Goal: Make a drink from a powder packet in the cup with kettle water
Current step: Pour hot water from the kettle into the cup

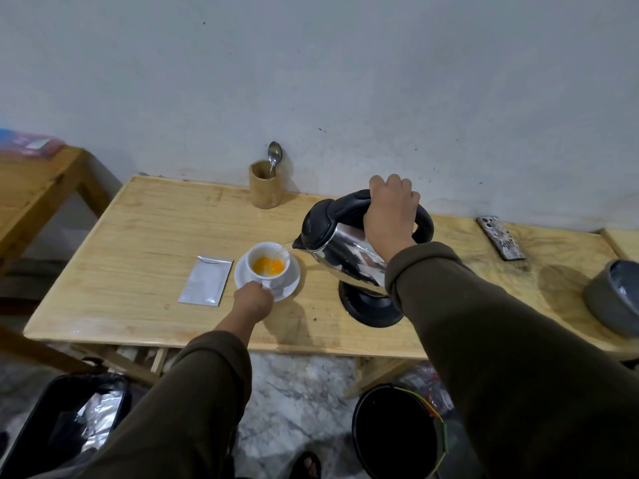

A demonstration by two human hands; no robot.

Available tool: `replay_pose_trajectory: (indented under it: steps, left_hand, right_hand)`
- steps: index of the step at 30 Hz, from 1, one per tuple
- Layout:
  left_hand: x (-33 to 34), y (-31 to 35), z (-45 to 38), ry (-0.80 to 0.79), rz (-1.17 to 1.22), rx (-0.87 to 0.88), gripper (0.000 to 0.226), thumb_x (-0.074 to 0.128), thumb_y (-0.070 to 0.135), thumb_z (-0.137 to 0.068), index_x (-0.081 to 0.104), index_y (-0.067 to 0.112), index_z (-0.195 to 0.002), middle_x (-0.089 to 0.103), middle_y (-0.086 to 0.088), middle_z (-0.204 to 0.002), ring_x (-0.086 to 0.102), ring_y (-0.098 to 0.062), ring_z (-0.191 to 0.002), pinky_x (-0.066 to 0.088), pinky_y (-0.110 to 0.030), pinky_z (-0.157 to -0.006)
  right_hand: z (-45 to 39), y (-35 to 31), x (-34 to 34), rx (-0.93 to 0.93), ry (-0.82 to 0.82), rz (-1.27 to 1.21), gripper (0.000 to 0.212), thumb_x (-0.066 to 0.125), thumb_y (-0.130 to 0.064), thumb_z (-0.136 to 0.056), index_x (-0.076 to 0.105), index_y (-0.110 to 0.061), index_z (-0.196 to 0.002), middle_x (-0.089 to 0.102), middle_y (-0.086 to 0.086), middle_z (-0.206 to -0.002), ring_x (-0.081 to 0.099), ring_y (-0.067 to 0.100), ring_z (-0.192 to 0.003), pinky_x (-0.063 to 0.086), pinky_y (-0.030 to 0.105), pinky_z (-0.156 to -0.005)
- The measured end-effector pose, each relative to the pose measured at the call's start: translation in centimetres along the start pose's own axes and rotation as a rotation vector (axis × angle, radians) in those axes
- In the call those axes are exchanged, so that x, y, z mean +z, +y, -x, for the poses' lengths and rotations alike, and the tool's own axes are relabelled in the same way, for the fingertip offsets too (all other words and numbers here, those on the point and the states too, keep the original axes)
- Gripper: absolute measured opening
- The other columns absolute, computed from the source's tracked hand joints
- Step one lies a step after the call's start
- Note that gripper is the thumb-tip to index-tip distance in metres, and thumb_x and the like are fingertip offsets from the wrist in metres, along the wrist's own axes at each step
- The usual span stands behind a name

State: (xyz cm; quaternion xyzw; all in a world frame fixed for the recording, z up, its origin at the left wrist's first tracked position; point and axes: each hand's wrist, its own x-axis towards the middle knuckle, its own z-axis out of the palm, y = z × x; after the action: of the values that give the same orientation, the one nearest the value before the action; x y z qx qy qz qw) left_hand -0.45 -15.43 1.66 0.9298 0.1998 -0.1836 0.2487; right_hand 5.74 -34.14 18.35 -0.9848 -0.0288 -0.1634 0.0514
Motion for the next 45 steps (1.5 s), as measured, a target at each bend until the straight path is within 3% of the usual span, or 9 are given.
replay_pose_trajectory:
  steps: [45]
  left_hand:
    - [0.41, -0.33, -0.14, 0.003, 0.079, -0.035, 0.044, 0.03, 0.026, -0.1, 0.057, 0.001, -0.123, 0.061, -0.019, -0.125, 0.057, -0.034, -0.116, 0.044, -0.037, -0.096]
  right_hand:
    - [0.42, -0.34, -0.45, 0.022, -0.001, 0.017, 0.023, 0.037, 0.006, -0.087, 0.052, -0.004, -0.102, 0.054, 0.018, -0.106, 0.045, 0.034, -0.102, 0.036, 0.041, -0.088]
